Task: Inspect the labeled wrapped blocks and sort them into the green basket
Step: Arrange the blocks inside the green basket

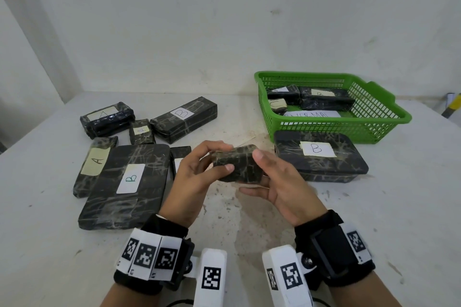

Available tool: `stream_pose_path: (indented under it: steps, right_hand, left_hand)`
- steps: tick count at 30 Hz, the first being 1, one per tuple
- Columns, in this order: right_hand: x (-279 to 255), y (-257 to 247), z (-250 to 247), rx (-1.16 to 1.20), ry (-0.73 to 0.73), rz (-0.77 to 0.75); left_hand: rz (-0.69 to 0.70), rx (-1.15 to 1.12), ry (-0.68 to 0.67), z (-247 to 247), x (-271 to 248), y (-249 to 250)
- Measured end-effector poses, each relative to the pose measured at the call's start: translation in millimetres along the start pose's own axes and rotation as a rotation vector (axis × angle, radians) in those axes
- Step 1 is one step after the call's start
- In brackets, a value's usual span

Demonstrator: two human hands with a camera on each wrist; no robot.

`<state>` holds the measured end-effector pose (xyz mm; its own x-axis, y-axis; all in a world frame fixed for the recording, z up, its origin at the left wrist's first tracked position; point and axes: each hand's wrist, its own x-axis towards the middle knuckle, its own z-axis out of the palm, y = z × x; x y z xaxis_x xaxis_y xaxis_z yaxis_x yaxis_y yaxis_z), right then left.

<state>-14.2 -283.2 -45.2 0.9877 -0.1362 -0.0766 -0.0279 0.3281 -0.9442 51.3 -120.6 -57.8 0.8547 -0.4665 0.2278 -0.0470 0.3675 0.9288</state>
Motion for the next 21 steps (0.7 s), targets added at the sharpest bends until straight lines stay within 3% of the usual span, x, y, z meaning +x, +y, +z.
stream_pose_path:
  steps: [6,21]
  right_hand:
    - [0.1,-1.7,-1.8,0.206,-0.066,-0.081]
    - [-0.7,0.2,1.0,0.108,-0.062,-0.16]
  left_hand:
    - [-0.127,-0.074,0.024,8.1,-0.3,3.0]
    - [-0.086,-0.074,0.059,7.1,-1.3,2.7]
